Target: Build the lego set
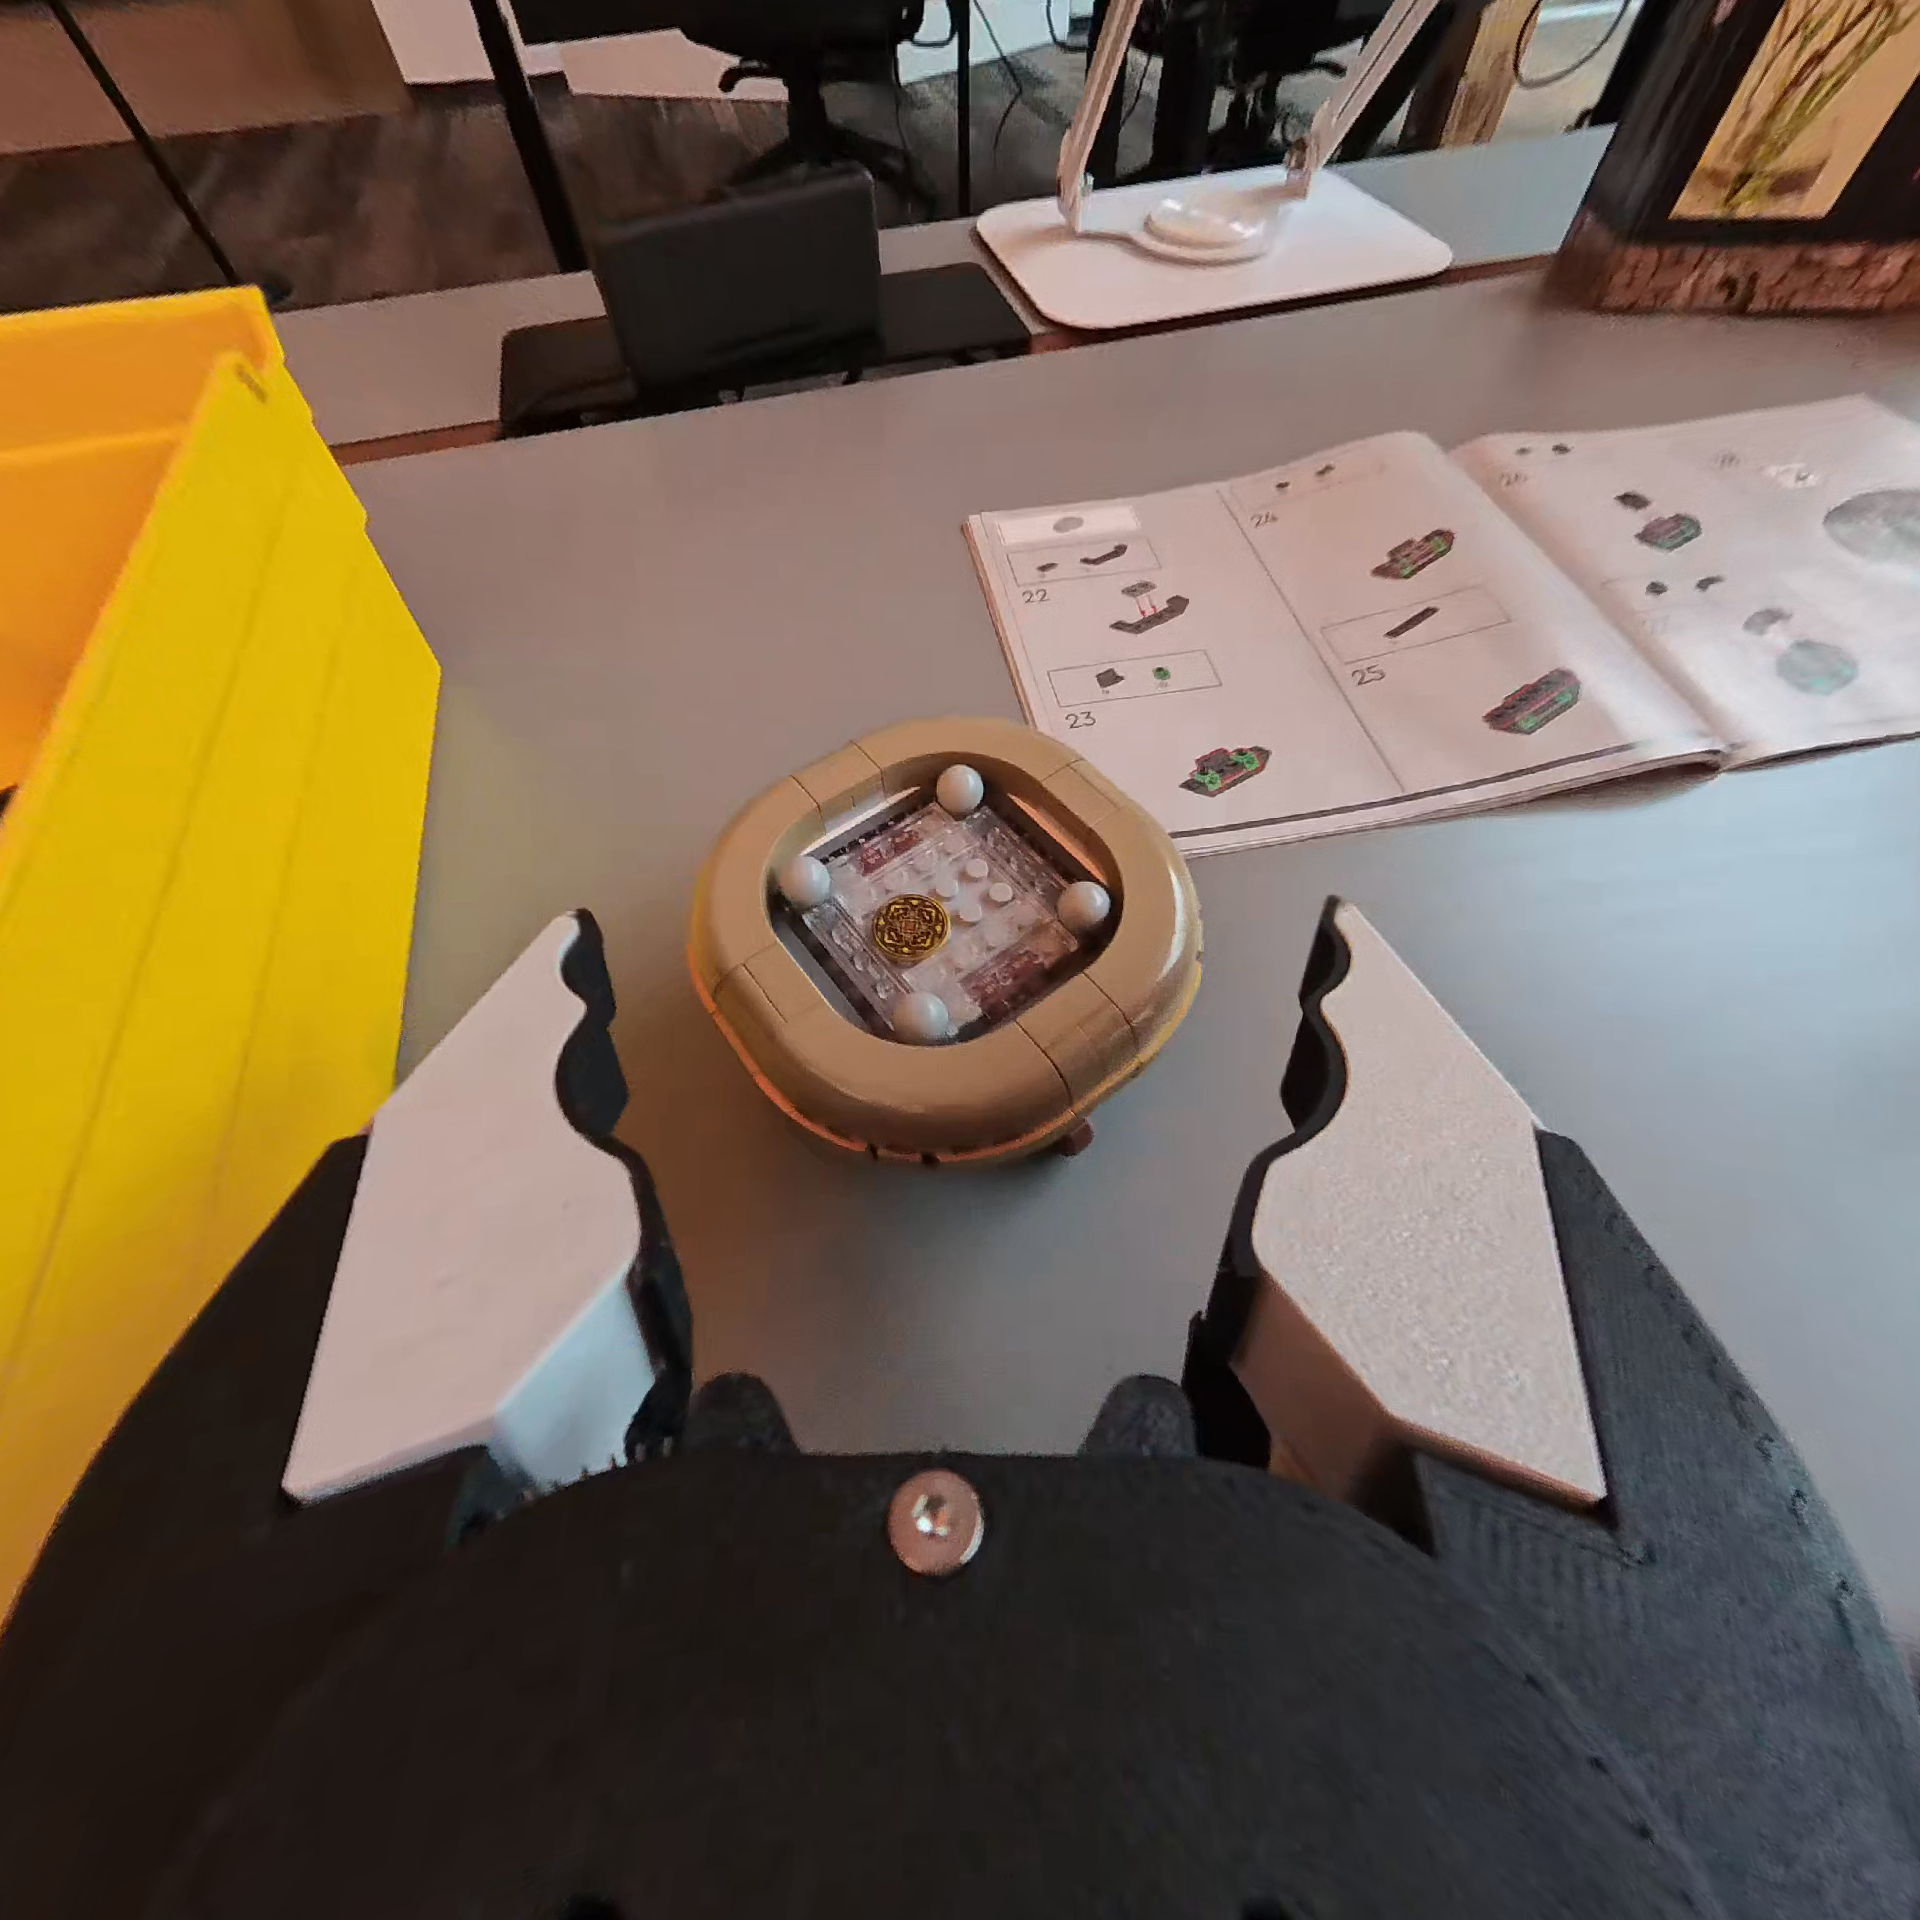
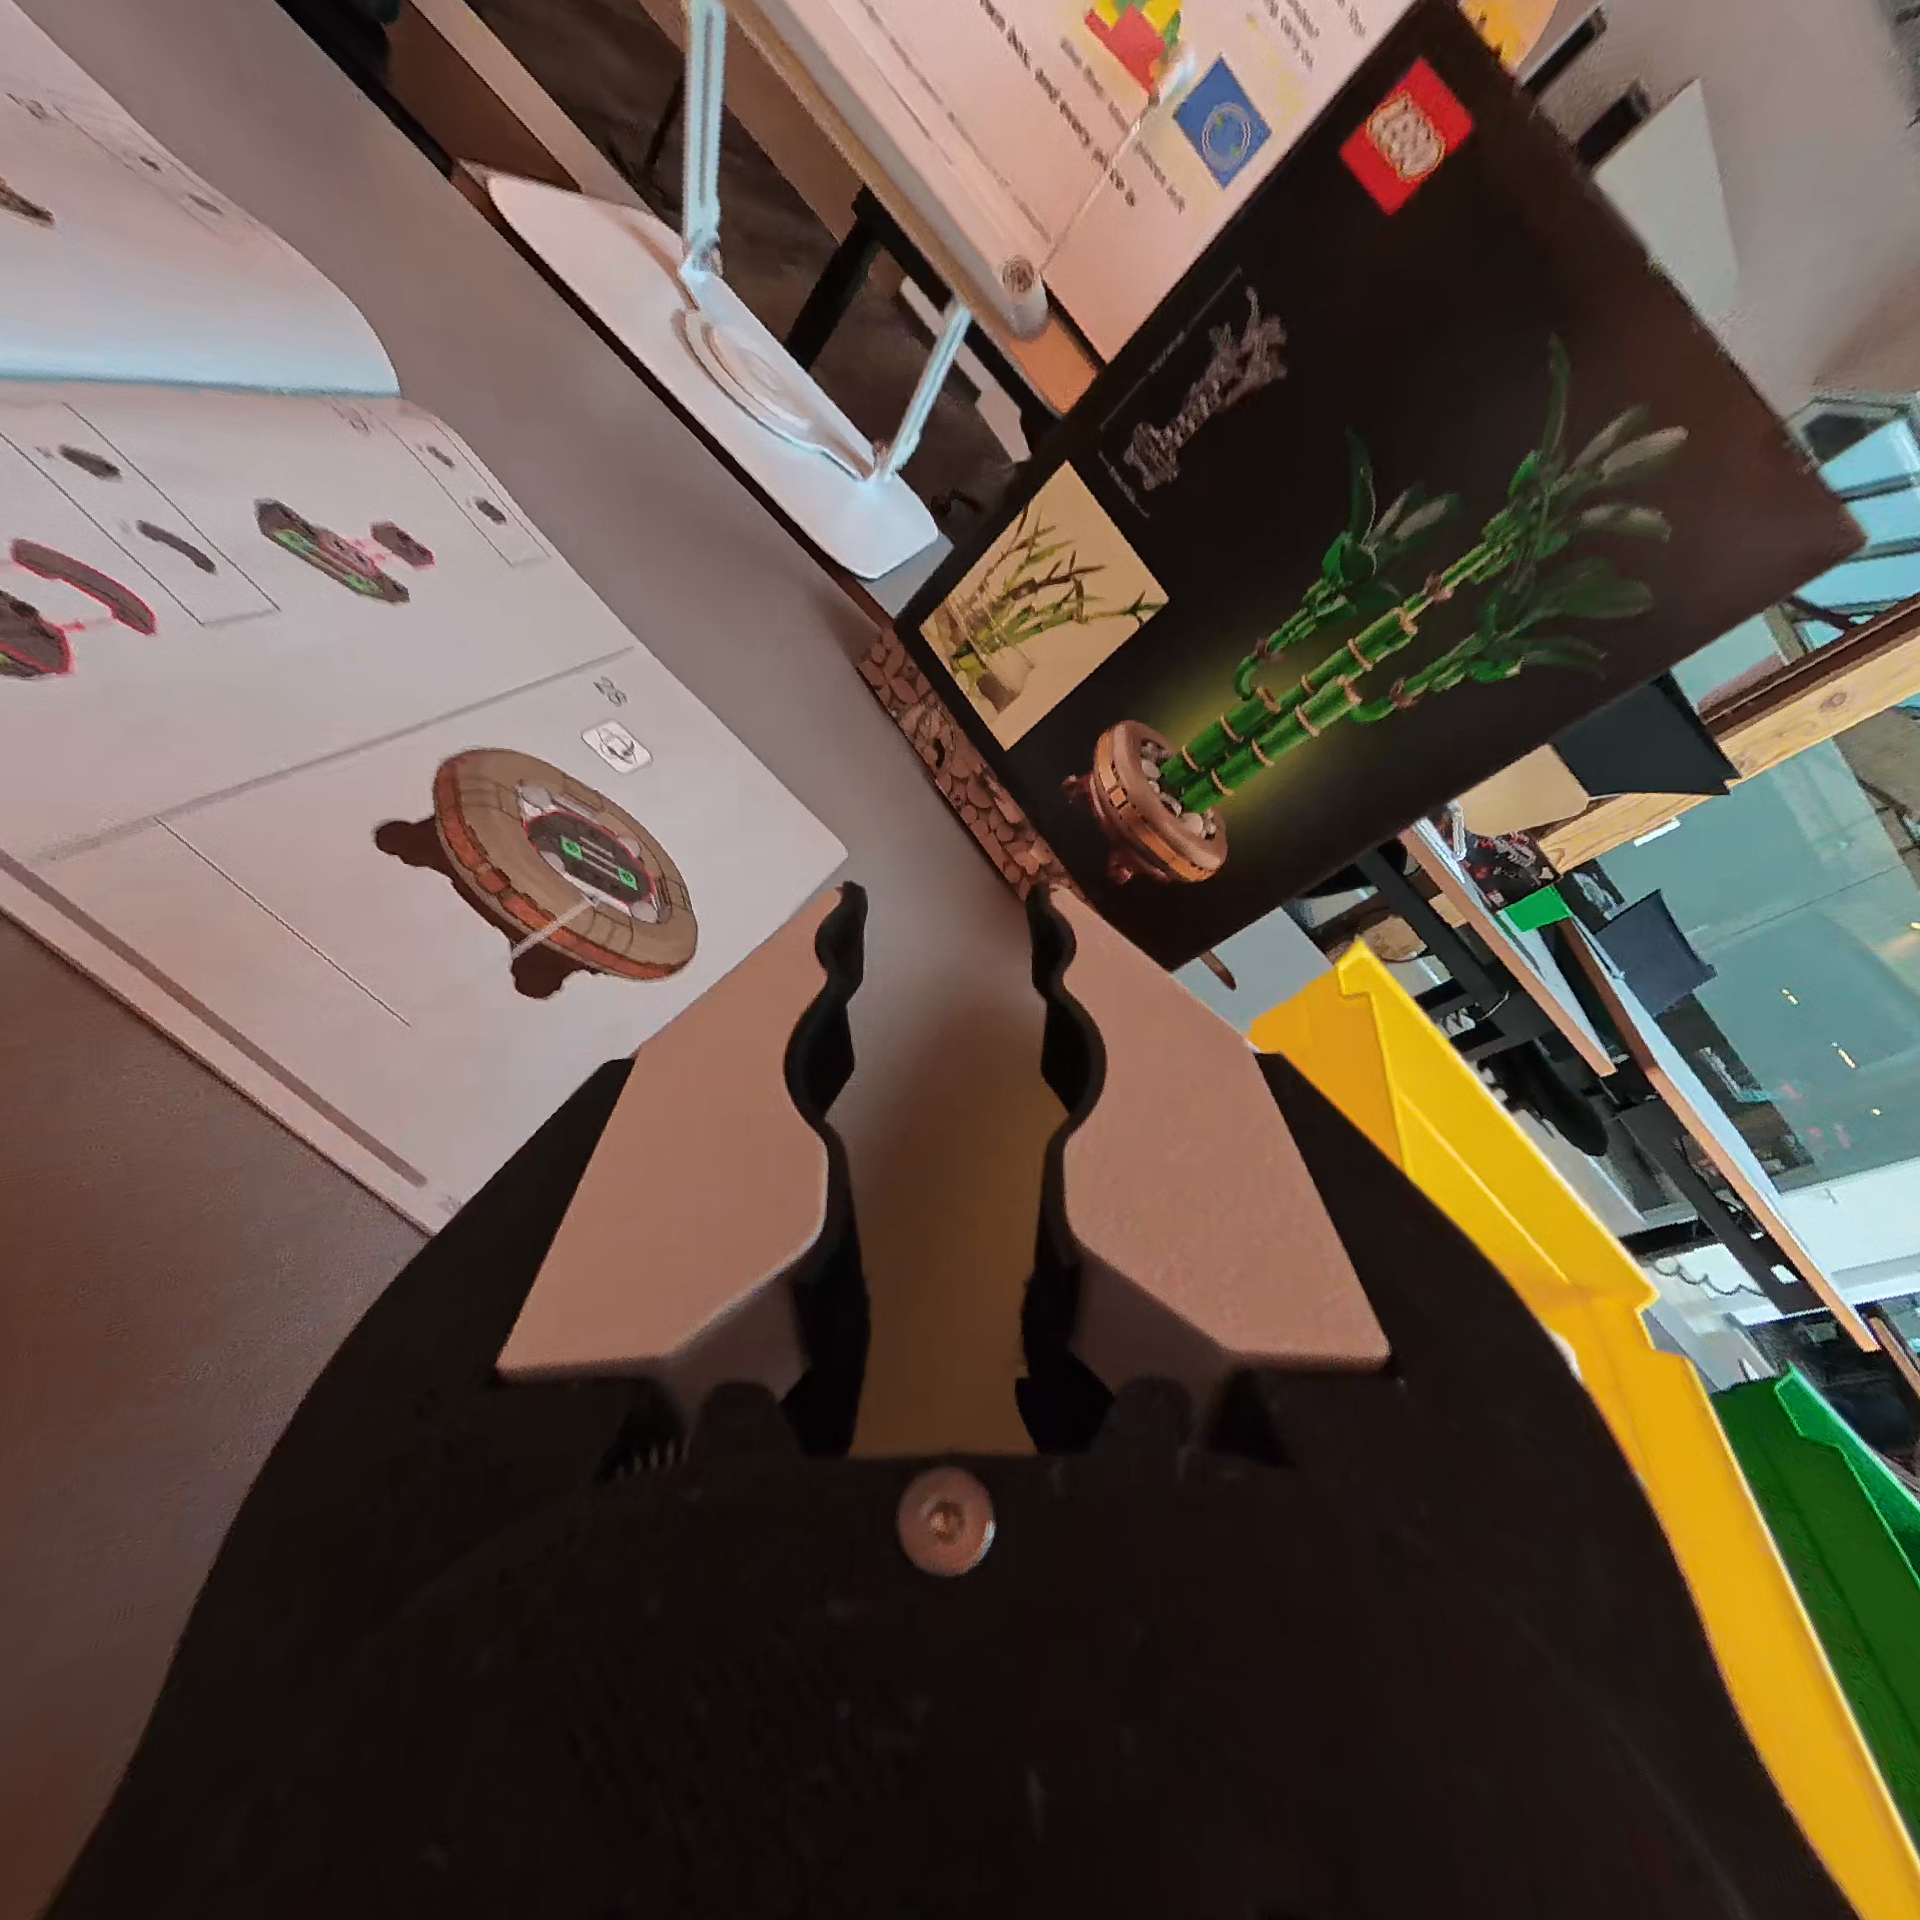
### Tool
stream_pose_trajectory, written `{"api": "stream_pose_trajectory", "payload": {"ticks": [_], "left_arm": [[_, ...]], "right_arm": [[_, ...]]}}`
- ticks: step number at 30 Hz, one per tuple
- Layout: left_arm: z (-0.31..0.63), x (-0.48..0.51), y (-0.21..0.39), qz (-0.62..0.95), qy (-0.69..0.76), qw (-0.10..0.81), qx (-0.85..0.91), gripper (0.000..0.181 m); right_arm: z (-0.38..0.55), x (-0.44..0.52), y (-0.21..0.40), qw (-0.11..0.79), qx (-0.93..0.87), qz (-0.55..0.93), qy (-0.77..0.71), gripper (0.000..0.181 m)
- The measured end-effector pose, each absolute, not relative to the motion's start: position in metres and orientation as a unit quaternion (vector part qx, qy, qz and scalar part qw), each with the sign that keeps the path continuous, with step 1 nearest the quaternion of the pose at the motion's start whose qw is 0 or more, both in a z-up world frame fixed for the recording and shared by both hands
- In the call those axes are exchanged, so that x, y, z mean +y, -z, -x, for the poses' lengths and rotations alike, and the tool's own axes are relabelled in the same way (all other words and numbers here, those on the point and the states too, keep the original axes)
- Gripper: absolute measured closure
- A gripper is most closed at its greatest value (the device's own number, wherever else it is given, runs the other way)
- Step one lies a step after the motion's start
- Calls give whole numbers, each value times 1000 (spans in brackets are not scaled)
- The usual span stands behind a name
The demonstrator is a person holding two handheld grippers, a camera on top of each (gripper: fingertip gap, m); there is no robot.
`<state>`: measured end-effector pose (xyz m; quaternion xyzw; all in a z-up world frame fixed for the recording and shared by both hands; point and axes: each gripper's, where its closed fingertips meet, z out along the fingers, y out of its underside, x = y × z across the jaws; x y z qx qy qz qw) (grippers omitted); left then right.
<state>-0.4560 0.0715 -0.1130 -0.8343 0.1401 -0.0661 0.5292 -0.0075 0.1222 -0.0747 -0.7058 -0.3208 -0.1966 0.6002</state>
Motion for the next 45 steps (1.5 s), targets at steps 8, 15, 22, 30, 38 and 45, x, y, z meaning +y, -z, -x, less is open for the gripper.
{"api": "stream_pose_trajectory", "payload": {"ticks": [8,15,22,30,38,45], "left_arm": [[454,79,136,850,72,478,209,58],[449,83,144,857,124,457,204,56],[445,75,146,849,147,441,252,61],[425,49,145,828,178,432,310,61],[417,38,145,820,189,424,333,61],[381,13,146,775,239,395,431,61]], "right_arm": [[86,91,49,634,-347,672,163,151],[166,71,46,638,-412,630,162,153],[222,58,61,624,-472,609,131,155],[211,52,67,620,-458,627,113,156],[175,32,108,503,-427,740,-133,147],[178,-6,158,369,-521,744,-196,134]]}}
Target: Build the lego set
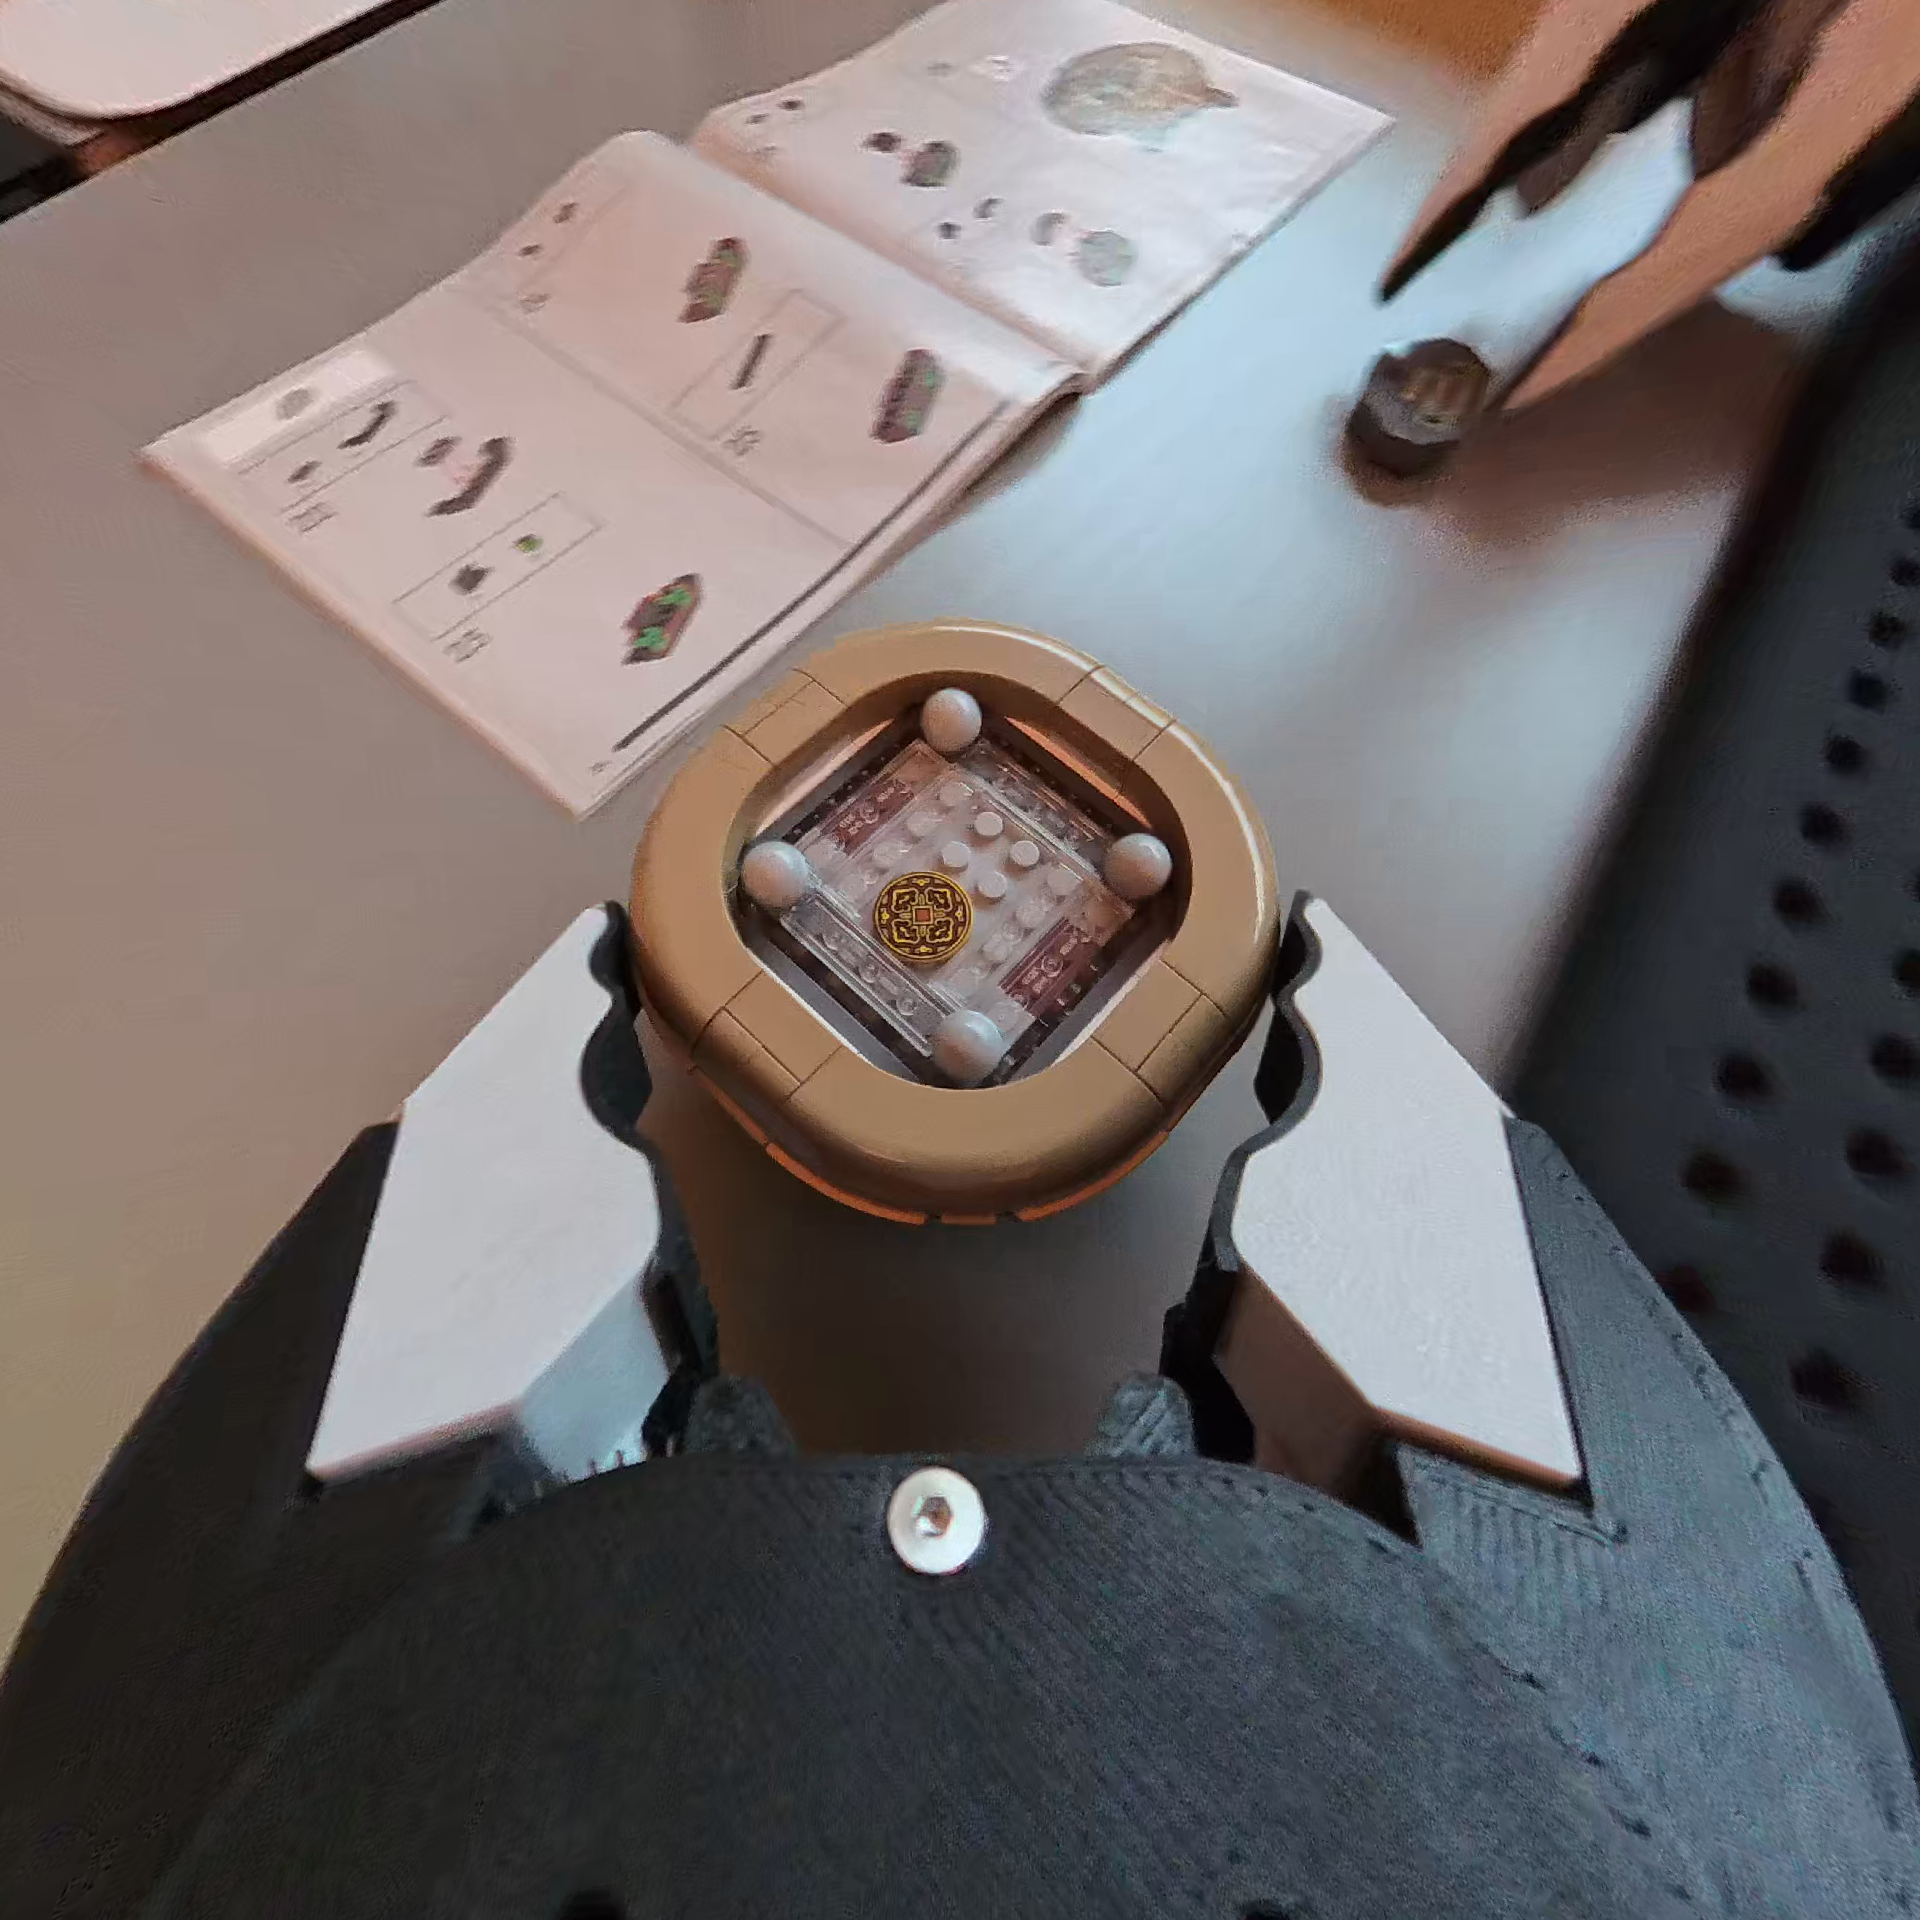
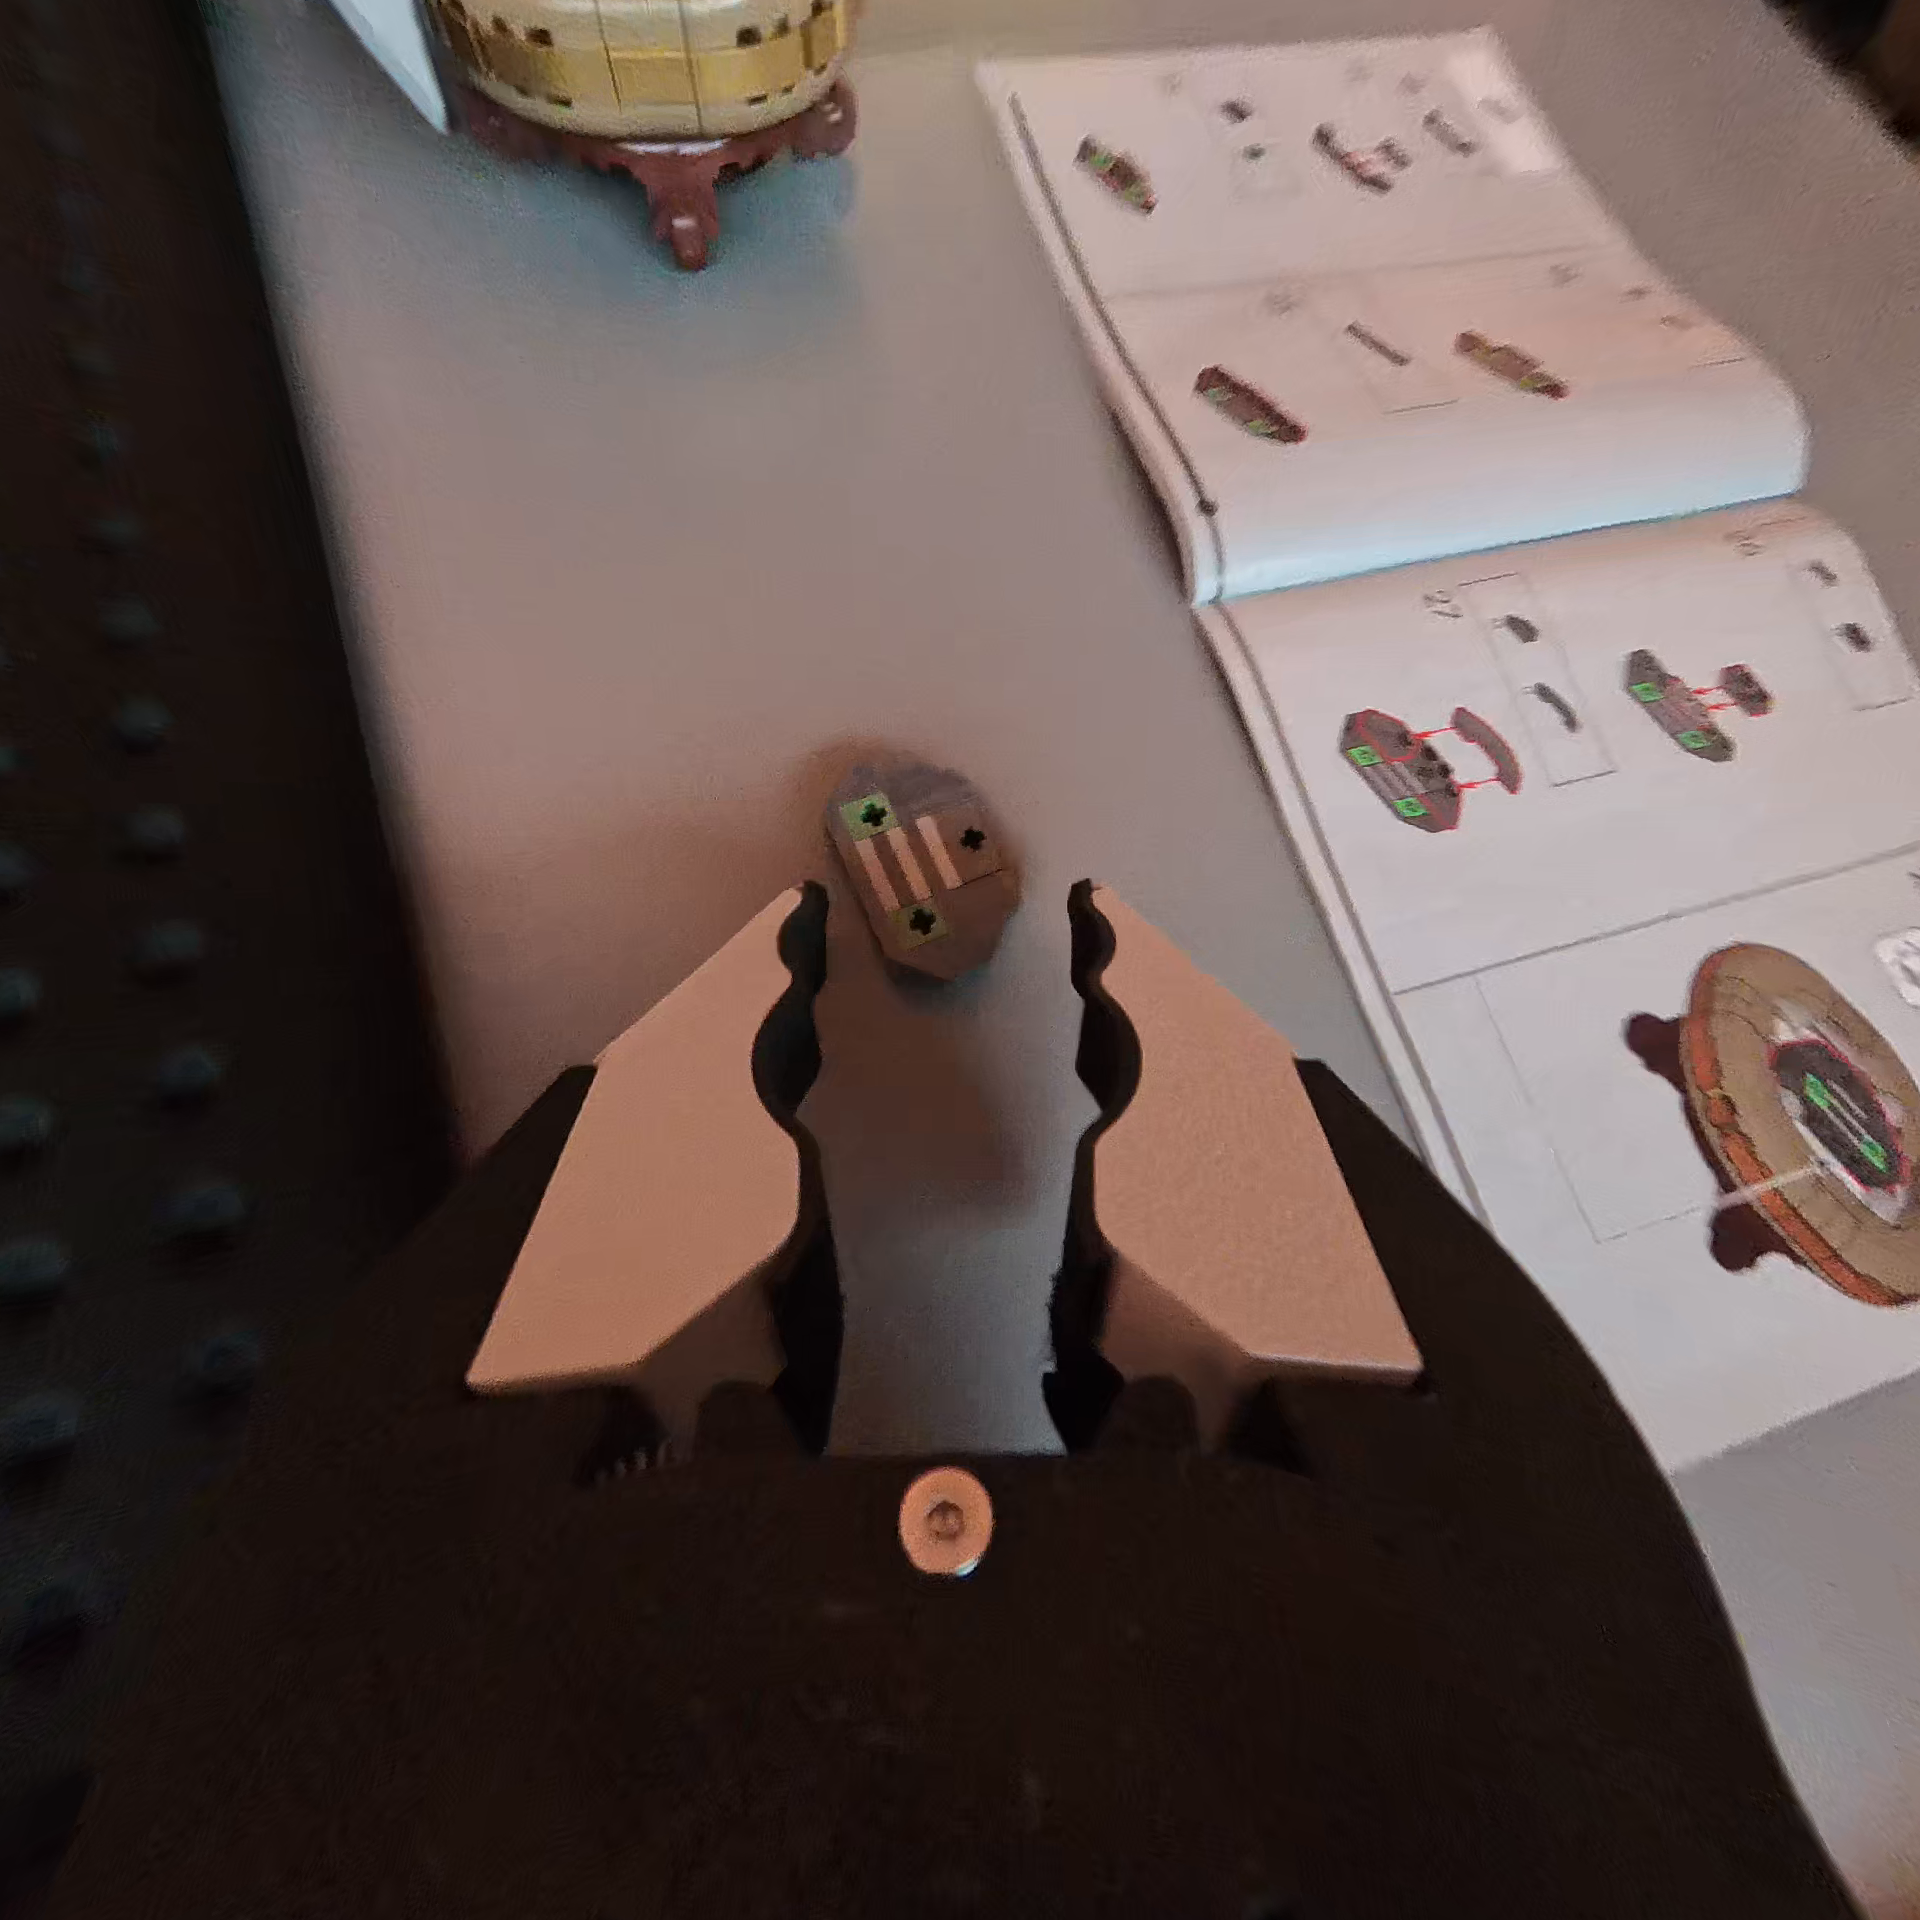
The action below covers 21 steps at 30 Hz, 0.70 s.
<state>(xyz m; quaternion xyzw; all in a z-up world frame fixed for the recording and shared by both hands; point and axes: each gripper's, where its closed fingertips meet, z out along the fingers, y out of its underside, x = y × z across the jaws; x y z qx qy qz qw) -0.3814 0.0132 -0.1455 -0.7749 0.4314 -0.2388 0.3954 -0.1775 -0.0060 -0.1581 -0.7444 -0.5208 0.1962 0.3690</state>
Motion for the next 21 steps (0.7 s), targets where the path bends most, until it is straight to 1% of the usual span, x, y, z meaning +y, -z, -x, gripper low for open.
{"api": "stream_pose_trajectory", "payload": {"ticks": [4,8,10,12,15,17,18,20,21], "left_arm": [[362,5,145,740,269,378,487,61],[355,8,145,730,285,375,496,61],[358,8,147,744,286,366,481,60],[362,6,148,758,288,365,457,49],[364,3,142,782,297,372,403,43],[365,7,137,806,296,386,338,43],[368,12,136,817,279,397,311,47],[376,21,133,829,226,422,289,46],[374,19,130,828,218,424,297,49]], "right_arm": [[180,-4,165,349,-525,749,-203,135],[181,-6,167,347,-515,753,-219,135],[181,-6,166,351,-515,752,-216,135],[181,-5,166,359,-515,751,-207,135],[181,-5,165,367,-511,751,-200,135],[181,-4,165,373,-512,749,-194,135],[182,-4,164,375,-513,748,-191,135],[183,-4,164,378,-517,745,-186,135],[184,-4,164,379,-518,744,-185,135]]}}
